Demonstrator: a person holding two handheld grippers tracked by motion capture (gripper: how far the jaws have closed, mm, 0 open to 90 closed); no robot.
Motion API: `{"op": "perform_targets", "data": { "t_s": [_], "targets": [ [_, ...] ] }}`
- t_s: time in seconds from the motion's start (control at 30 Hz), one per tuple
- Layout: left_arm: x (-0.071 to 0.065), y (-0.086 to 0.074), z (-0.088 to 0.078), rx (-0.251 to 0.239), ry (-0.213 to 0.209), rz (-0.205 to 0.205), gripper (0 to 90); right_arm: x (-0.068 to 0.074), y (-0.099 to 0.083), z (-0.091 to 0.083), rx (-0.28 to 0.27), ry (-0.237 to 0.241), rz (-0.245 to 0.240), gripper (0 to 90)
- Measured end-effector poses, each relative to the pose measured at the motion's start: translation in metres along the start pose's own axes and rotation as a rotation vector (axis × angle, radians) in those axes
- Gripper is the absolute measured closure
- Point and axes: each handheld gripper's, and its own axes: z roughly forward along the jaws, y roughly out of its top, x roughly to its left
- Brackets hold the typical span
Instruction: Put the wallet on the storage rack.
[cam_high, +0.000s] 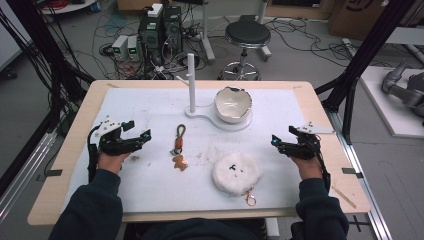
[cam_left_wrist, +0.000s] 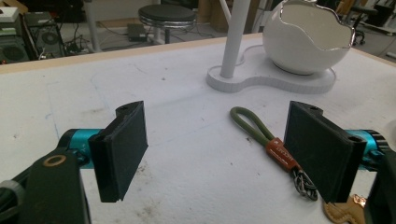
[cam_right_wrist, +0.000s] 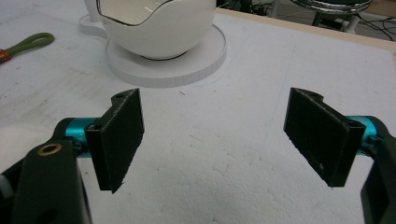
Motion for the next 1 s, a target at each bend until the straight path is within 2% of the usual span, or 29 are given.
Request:
{"op": "perform_targets", "data": {
  "t_s": [0.47,0.6,1.0],
  "targets": [
    [-0.003,-0.003,0.007,0.026,-0.018,-0.003,22.6,-0.001,-0.001,0.005,0.011,0.016,-0.002,20.4],
    [-0.006,-0.002,0.006,0.040,-0.013,0.022,25.3,0.002,0.000,0.000,0.001,0.007,-0.006,20.7],
    [-0.015,-0.005,0.014,0.082,-0.043,0.039,26.3,0.004,-0.001,0.000,0.012,0.001,-0.003,21.0]
  ]
}}
